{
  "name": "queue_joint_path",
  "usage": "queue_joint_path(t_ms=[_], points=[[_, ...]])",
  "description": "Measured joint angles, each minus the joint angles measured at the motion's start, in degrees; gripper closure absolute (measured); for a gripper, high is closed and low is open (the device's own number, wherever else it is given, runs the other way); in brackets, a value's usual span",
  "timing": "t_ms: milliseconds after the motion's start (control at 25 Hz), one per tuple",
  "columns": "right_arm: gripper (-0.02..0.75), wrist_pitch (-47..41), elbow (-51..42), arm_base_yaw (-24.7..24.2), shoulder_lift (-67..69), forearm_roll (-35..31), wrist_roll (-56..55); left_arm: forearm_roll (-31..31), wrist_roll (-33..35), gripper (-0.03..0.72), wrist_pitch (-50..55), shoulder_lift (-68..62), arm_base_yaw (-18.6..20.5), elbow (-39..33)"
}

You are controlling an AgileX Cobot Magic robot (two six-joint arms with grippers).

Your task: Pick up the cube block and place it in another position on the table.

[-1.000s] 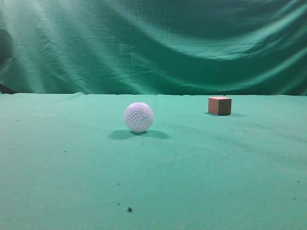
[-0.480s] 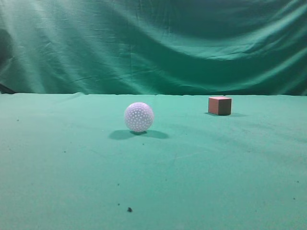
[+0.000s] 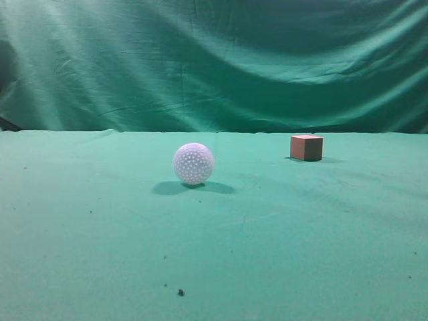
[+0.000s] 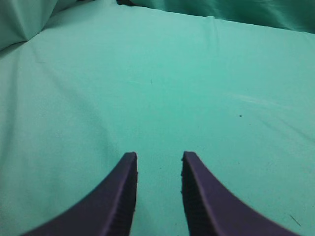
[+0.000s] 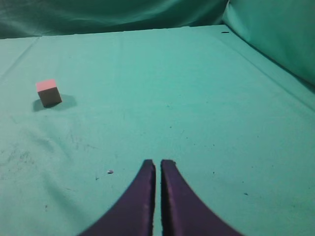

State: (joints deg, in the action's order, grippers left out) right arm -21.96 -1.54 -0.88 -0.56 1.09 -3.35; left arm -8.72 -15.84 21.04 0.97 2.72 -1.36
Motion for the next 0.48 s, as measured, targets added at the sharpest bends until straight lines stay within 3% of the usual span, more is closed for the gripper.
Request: queue_joint_path(t_ms=[480], points=[[0.738, 0.0, 0.0, 0.0, 0.0, 0.03, 0.0, 0.0, 0.0, 0.426, 0.0, 0.0, 0.0, 0.0]])
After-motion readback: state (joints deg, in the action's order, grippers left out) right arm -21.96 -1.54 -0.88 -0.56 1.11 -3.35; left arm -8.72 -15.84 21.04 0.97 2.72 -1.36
